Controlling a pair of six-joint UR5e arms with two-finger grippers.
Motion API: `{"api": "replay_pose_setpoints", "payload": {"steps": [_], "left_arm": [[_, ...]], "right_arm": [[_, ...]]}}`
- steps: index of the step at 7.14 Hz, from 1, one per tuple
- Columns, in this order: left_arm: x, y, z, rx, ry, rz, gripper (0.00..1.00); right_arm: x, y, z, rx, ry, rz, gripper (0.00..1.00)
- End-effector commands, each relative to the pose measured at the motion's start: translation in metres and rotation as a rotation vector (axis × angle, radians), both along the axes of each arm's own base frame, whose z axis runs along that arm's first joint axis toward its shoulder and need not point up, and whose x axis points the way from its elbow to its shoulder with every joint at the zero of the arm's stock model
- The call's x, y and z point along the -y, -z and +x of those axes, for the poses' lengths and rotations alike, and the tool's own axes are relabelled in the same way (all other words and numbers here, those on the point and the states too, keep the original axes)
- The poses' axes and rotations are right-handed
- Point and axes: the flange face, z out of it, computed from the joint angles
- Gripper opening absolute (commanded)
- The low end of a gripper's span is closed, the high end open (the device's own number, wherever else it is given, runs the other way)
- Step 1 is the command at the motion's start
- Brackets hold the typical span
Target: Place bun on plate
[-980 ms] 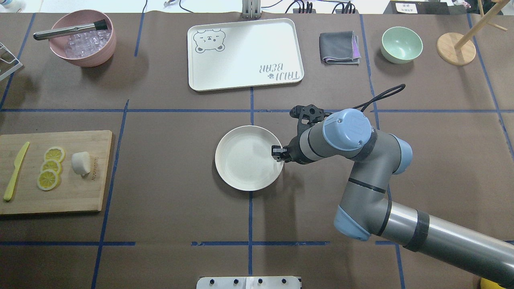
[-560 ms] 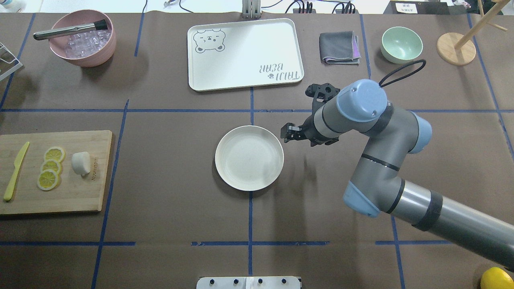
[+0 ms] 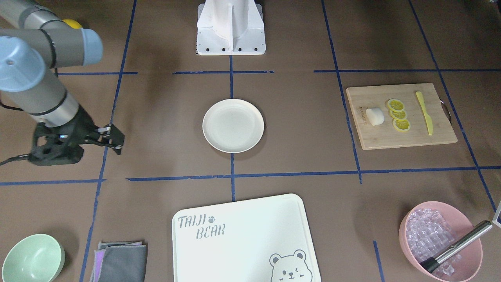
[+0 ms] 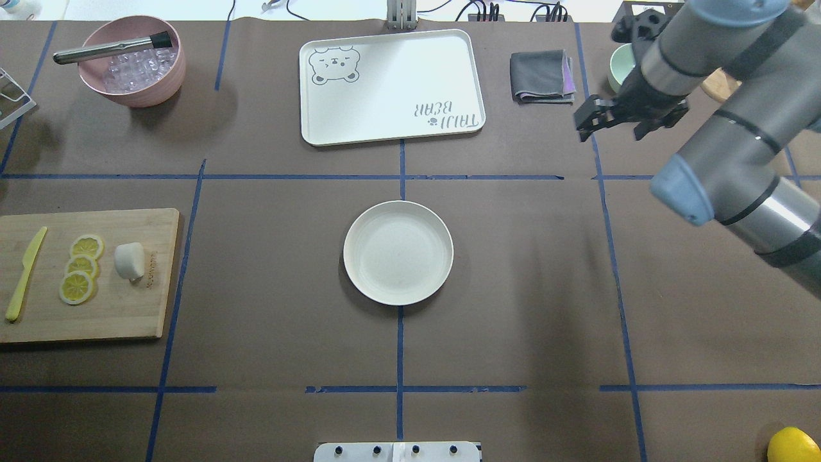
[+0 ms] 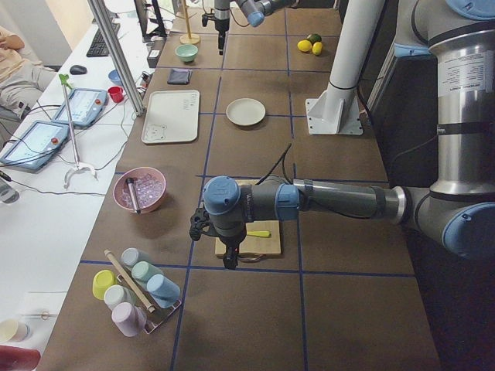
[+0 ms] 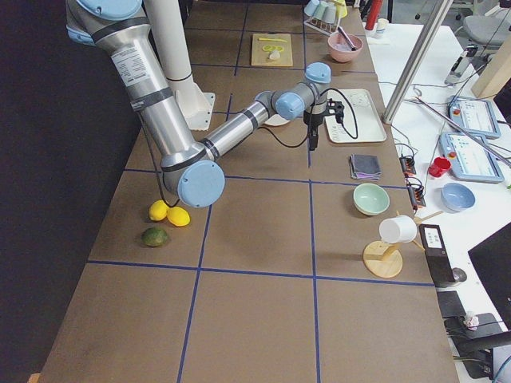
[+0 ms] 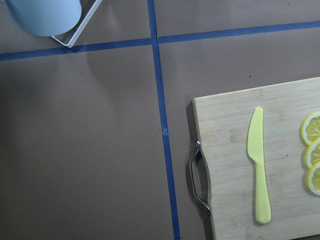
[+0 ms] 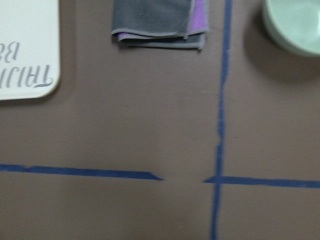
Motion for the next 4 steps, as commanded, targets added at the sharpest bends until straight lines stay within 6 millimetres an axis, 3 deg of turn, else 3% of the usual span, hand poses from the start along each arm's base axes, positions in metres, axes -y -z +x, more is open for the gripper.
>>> {"api": "replay_pose_setpoints", "payload": {"steps": [1, 2, 4], "left_arm": [[0.002, 0.007, 0.001, -0.009, 0.003, 0.012, 1.00], [0.005, 0.008, 0.002, -0.002, -0.001, 0.019, 1.00], [0.014, 0.022, 0.002, -0.003, -0.001, 0.049, 1.00]], "right_arm": [[0.007, -0.076, 0.126, -0.115, 0.128, 0.085, 1.00], [-0.008, -0.127, 0.179, -0.138, 0.190, 0.106, 1.00], [-0.068, -0.214, 0.288, -0.031, 0.213, 0.096, 1.00]]}}
